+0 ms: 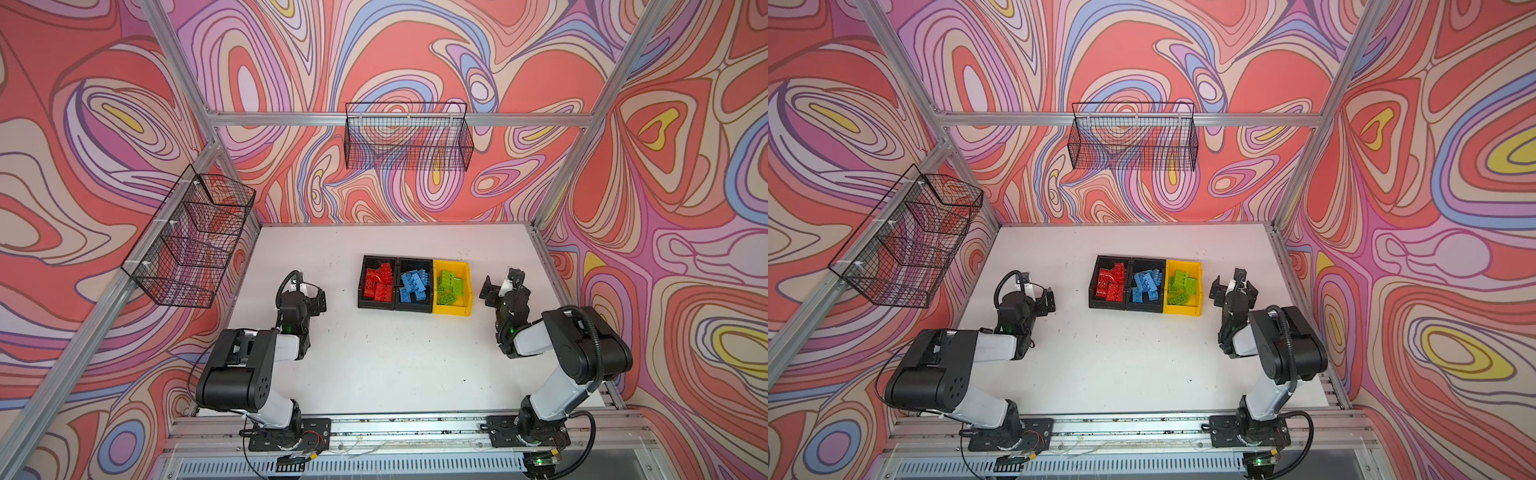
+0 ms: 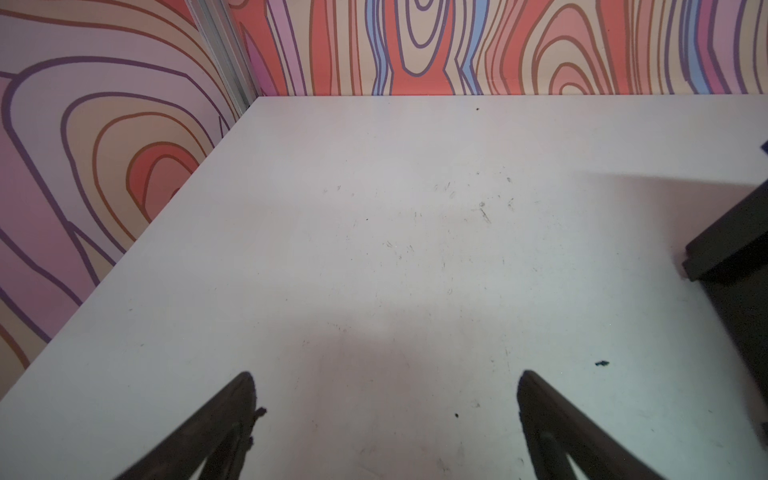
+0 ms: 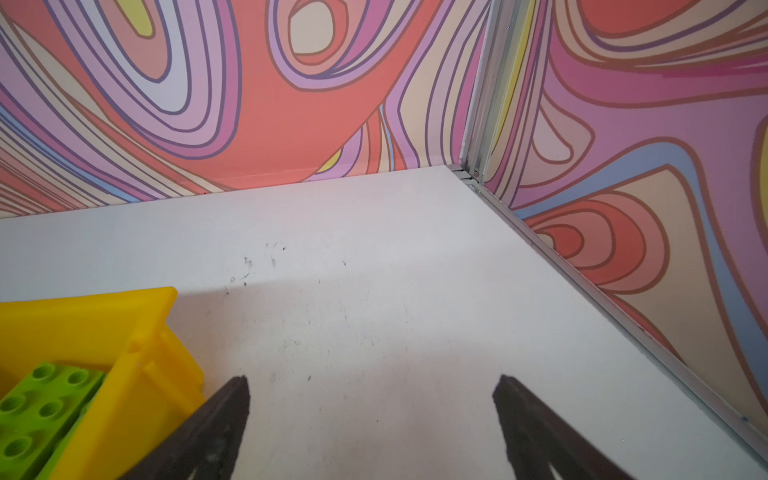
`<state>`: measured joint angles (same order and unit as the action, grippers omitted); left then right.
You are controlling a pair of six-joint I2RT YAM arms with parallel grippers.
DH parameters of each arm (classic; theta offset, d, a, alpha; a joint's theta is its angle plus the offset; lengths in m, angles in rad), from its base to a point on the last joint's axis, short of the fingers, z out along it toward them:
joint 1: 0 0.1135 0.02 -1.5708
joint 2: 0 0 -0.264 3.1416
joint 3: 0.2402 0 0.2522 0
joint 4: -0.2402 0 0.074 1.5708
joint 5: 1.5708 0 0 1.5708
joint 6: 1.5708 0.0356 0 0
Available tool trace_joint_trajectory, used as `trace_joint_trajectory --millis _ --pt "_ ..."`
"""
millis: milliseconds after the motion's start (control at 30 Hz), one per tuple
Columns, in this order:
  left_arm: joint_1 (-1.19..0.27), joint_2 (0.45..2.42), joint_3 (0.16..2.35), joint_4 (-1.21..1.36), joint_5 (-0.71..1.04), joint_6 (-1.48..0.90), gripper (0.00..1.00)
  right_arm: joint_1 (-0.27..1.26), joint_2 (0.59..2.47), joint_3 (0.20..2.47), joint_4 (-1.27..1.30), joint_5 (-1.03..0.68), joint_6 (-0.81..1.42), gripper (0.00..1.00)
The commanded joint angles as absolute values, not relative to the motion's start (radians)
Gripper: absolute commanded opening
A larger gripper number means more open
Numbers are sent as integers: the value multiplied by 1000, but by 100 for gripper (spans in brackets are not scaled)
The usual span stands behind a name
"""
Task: Sort the legos into containers by color
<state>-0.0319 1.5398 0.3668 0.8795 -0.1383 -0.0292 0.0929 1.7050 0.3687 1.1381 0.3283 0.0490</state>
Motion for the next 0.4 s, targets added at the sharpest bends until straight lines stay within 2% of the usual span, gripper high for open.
trace_joint_trajectory --millis 0,367 --pt "-28 1544 376 896 -123 -25 100 90 1714 374 1172 324 33 98" --pt "-28 1545 376 897 -124 -27 100 90 1715 376 1165 318 36 98"
